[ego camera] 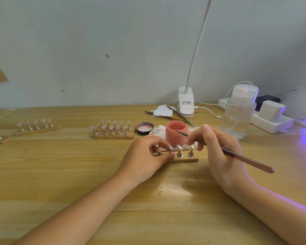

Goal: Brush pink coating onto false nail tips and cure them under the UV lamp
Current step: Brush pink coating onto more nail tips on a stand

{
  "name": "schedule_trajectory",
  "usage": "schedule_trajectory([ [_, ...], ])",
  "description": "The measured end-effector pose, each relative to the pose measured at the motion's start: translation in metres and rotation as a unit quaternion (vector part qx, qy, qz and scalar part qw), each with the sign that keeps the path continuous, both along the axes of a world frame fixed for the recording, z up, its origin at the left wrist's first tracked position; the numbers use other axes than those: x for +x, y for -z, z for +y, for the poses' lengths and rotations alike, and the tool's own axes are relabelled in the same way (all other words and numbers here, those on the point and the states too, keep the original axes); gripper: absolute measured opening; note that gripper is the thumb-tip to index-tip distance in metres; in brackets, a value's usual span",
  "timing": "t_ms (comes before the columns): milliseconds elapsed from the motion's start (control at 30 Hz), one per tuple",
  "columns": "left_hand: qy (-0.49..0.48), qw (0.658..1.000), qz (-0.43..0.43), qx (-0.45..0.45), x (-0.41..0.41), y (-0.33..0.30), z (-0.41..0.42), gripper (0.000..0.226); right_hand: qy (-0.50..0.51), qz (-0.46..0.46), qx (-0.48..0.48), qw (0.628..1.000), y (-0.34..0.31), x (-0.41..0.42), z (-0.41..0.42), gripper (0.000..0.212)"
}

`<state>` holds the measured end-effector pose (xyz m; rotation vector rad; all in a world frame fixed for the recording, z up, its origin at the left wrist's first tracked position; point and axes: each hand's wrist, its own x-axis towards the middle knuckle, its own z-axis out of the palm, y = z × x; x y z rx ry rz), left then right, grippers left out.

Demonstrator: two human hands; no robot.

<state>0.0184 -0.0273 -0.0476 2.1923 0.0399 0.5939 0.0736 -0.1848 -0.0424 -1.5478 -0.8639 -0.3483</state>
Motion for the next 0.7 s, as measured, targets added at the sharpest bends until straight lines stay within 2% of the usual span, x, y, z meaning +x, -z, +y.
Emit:
schedule_trajectory([
  [367,-0.007,0.998,-0.007,0.063,-0.0028,-0.0017,-0.0024,0.027,-0.012,0.013,-0.004,1.0,-0.0015,-0.0021,-0.0004,0.039],
  [533,0.01,0.993,-0.045,0.106,-0.0054,-0.0033,-0.0061,0.022,-0.008,0.009,-0.004,1.0,-0.0023,-0.0028,-0.0008,0.038],
  [700,0.025,0.993,-0.107,0.043,-0.0092,-0.0075,-0.0065,0.016,0.008,0.007,0.0,1.0,-0.0043,-0.0028,-0.0018,0.034],
])
